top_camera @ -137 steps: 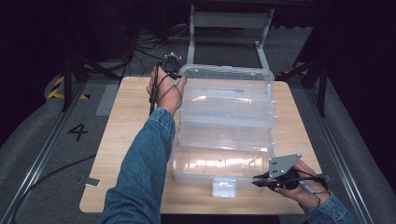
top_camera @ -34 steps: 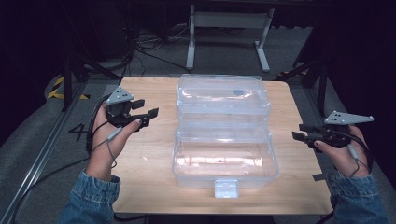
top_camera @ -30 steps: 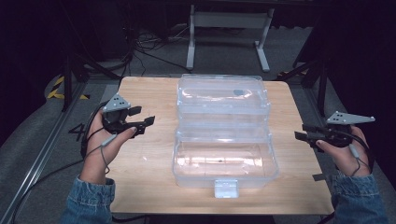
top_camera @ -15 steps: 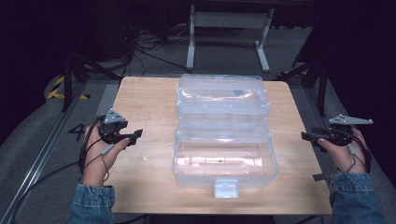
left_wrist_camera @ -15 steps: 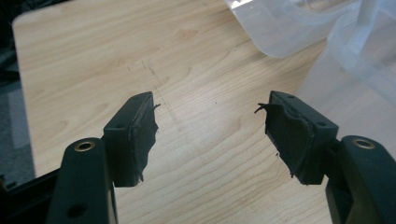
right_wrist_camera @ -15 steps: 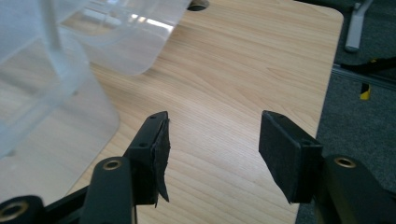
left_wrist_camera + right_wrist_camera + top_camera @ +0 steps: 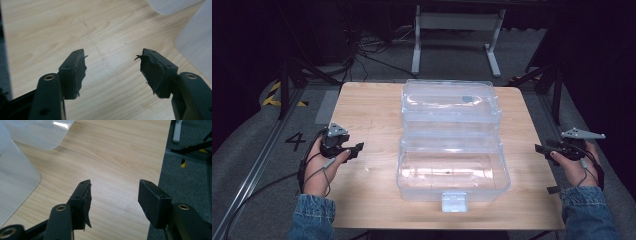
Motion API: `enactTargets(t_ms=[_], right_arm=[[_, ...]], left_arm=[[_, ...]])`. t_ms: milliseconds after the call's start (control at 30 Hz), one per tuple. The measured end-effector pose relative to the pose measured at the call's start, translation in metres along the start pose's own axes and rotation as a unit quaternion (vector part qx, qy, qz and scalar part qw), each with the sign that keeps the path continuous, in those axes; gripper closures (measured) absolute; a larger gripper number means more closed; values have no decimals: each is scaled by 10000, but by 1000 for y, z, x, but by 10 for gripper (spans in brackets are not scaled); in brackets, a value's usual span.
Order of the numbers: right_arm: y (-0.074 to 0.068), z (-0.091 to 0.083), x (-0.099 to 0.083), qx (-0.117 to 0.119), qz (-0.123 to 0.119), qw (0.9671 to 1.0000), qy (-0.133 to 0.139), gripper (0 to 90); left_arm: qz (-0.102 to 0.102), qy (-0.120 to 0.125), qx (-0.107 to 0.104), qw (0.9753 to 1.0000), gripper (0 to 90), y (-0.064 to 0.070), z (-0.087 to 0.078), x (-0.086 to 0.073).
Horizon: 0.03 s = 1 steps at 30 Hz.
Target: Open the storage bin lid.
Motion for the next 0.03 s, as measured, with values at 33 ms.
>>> enactTargets(t_ms=[33], right_arm=[[-1,0,-1,19,26,10000,-62,437]], left_arm=[[-47,-43,-12,10000,377,1,0,0]])
Point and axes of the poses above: each handheld gripper's, and its own axes: z roughly forward along the jaws, x roughly out of its top, y roughly to its right, the point moved 4 cm from there along z, roughly forward along the jaws, and after that the axes turned 10 degrees about -x, right-handed, at the moved point
